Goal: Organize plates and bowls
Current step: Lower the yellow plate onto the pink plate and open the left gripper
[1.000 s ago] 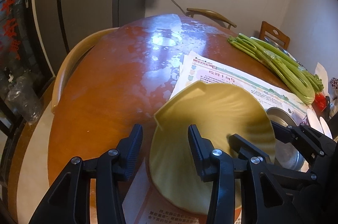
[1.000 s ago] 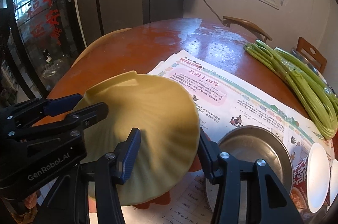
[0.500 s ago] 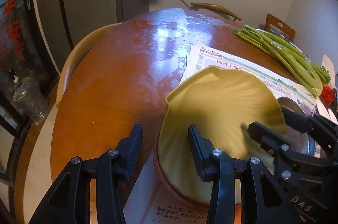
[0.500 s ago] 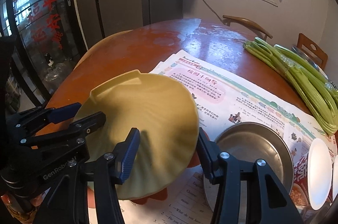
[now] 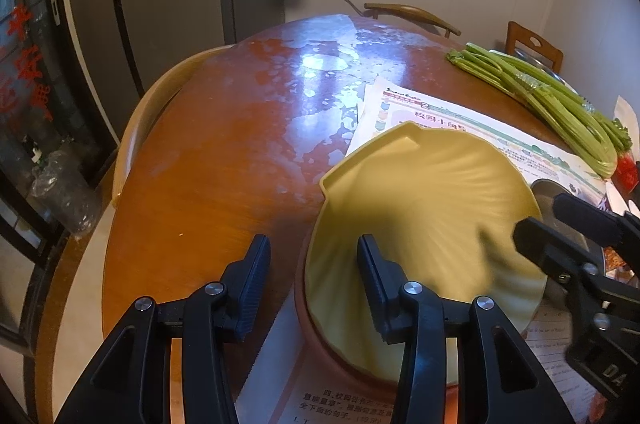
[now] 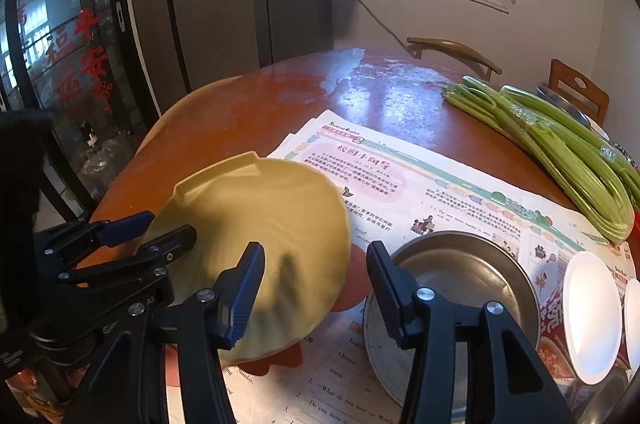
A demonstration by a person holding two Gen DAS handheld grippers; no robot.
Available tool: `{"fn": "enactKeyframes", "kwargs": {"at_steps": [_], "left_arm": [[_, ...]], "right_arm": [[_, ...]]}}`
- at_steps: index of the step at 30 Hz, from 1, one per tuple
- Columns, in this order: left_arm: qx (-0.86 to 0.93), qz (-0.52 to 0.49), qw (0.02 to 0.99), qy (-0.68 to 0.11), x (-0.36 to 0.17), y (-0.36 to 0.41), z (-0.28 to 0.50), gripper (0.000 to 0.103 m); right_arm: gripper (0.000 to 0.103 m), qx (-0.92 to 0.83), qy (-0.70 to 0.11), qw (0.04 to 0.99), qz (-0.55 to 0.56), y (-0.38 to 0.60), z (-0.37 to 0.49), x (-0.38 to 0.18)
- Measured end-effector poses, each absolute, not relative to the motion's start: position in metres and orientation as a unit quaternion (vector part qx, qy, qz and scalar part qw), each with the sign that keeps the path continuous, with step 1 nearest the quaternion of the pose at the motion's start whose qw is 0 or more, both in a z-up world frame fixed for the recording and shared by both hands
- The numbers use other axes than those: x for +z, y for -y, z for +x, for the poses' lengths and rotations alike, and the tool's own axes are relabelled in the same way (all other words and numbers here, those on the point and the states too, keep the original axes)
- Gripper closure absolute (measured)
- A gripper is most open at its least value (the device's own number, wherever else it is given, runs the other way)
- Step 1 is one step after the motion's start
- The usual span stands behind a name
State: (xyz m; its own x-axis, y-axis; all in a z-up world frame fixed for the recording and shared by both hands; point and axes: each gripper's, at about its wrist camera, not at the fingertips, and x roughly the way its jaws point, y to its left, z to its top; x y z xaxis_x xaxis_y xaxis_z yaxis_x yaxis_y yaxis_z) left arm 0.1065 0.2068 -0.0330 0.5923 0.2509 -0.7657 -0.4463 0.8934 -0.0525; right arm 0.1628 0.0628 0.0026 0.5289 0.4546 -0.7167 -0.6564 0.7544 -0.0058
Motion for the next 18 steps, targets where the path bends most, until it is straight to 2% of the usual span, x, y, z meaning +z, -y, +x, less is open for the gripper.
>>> {"fn": "enactKeyframes", "kwargs": {"at_steps": [18], "left_arm": [[0.199, -0.145, 0.889, -0.385, -0.012, -0.213, 0.088, 0.056]], "right_arm": [[0.050, 0.325, -0.352, 0.870, -0.119, -0.047, 0.149, 0.017]]}}
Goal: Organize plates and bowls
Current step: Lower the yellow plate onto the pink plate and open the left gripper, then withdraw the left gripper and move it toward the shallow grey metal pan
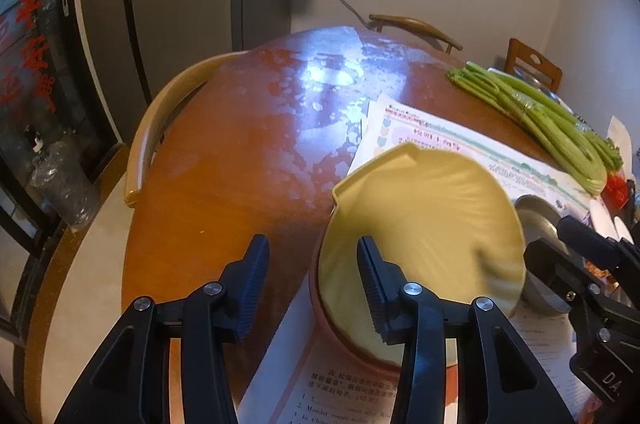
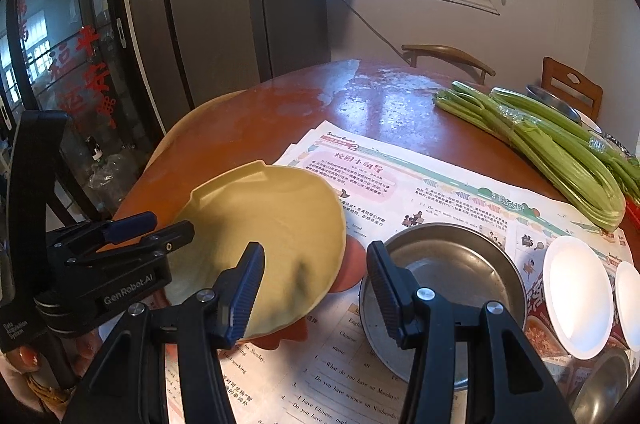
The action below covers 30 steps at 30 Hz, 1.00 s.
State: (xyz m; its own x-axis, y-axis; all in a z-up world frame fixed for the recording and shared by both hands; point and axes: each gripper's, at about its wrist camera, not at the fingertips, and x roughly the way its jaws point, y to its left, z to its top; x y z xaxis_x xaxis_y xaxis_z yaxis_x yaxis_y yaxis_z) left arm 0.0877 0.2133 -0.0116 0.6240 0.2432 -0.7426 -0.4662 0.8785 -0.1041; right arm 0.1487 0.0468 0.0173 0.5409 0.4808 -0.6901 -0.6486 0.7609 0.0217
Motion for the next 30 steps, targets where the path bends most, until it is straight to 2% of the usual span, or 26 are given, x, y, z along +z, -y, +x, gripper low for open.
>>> {"fn": "enactKeyframes", "kwargs": {"at_steps": [30], "left_arm": [[0.140, -0.120, 0.921, -0.342, 0.038, -0.148, 0.066, 0.051]], "right_arm": [[0.050, 0.286, -0.320, 0.902, -0.049, 0.035, 0.131, 0.056]]}}
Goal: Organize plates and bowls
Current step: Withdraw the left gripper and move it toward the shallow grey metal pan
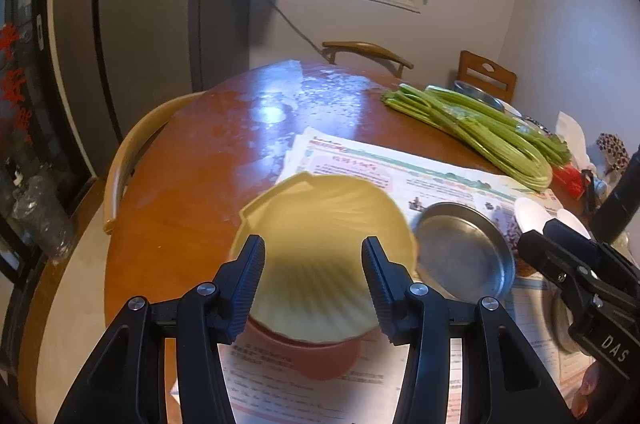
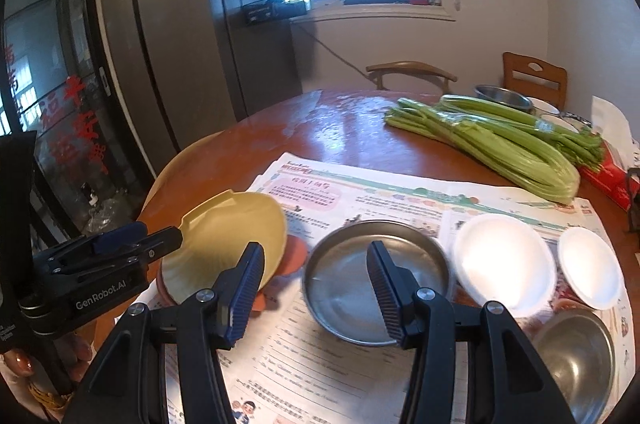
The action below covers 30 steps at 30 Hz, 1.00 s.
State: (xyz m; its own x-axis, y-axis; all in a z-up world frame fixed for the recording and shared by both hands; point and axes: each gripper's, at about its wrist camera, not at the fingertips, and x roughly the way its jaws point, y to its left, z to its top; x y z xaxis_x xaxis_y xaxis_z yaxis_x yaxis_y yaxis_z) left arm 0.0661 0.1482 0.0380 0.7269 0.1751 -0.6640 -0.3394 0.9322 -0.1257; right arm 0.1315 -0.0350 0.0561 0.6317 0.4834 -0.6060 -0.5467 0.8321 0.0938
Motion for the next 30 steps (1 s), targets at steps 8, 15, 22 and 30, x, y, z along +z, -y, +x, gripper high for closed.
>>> {"fn": "enactKeyframes", "kwargs": {"at_steps": [8, 15, 22, 30], "left_arm": [[0.117, -0.104, 0.927, -0.341, 0.047, -0.124, 0.073, 0.051], [0.088, -0.095, 0.928, -0.348, 0.050, -0.101, 0.083, 0.051], [0.061, -0.082, 0.928, -0.357, 0.052, -0.083, 0.101, 0.051], [0.025, -0.067, 0.925, -0.373, 0.054, -0.069, 0.132, 0.051]], "right_arm": [[0.050, 0.262, -0.325, 0.909, -0.020, 0.067, 0.133, 0.061], [0.050, 0.244, -0.329, 0.912, 0.005, 0.094, 0.135, 0.062], [0.050, 0.222, -0.333, 0.916, 0.030, 0.121, 0.137, 0.063], [0.050, 0.215, -0.346, 0.913, 0.038, 0.132, 0.140, 0.055]]}}
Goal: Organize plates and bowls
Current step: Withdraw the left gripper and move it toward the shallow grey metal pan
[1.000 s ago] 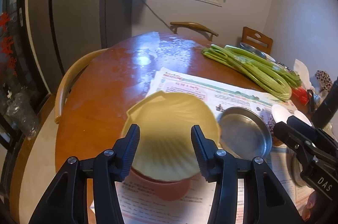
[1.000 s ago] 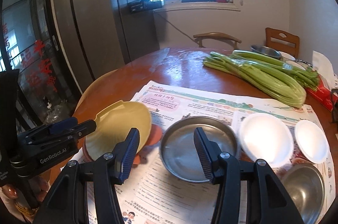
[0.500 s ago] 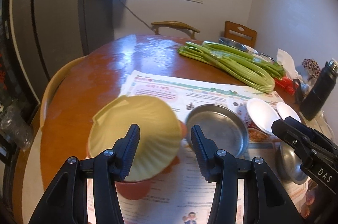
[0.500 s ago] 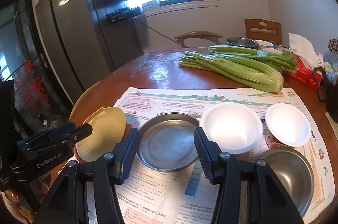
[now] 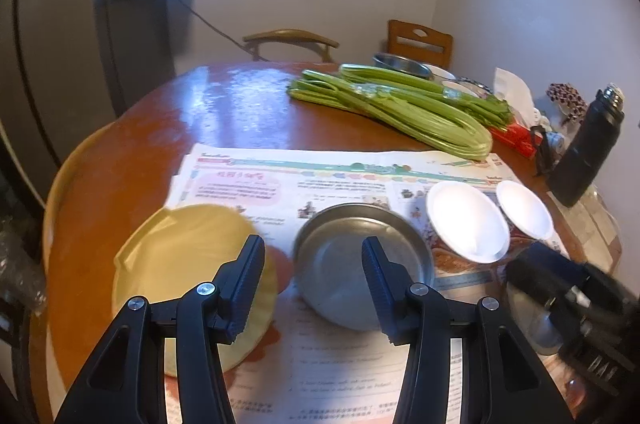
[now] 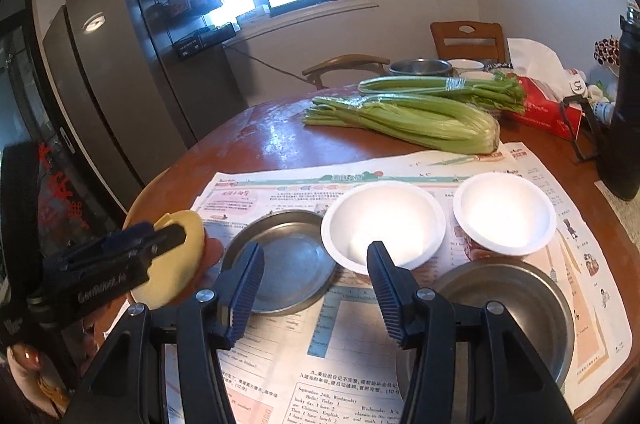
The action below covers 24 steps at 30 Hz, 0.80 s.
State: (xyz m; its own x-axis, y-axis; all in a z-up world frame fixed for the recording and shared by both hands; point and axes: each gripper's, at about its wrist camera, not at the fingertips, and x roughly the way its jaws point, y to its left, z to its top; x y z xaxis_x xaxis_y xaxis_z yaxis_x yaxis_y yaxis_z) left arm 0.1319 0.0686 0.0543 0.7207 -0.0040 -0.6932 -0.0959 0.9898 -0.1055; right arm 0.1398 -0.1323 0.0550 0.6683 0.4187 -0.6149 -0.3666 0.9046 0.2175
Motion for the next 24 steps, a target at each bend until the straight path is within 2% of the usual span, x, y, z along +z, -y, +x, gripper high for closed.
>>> {"fn": "enactKeyframes", "kwargs": {"at_steps": [24], "left_arm": [[-0.011, 0.018, 0.896, -0.443, 0.007, -0.052, 0.217, 0.051]], "right_arm": [[0.050, 0.222, -0.434, 0.873, 0.034, 0.099, 0.166, 0.000]]}}
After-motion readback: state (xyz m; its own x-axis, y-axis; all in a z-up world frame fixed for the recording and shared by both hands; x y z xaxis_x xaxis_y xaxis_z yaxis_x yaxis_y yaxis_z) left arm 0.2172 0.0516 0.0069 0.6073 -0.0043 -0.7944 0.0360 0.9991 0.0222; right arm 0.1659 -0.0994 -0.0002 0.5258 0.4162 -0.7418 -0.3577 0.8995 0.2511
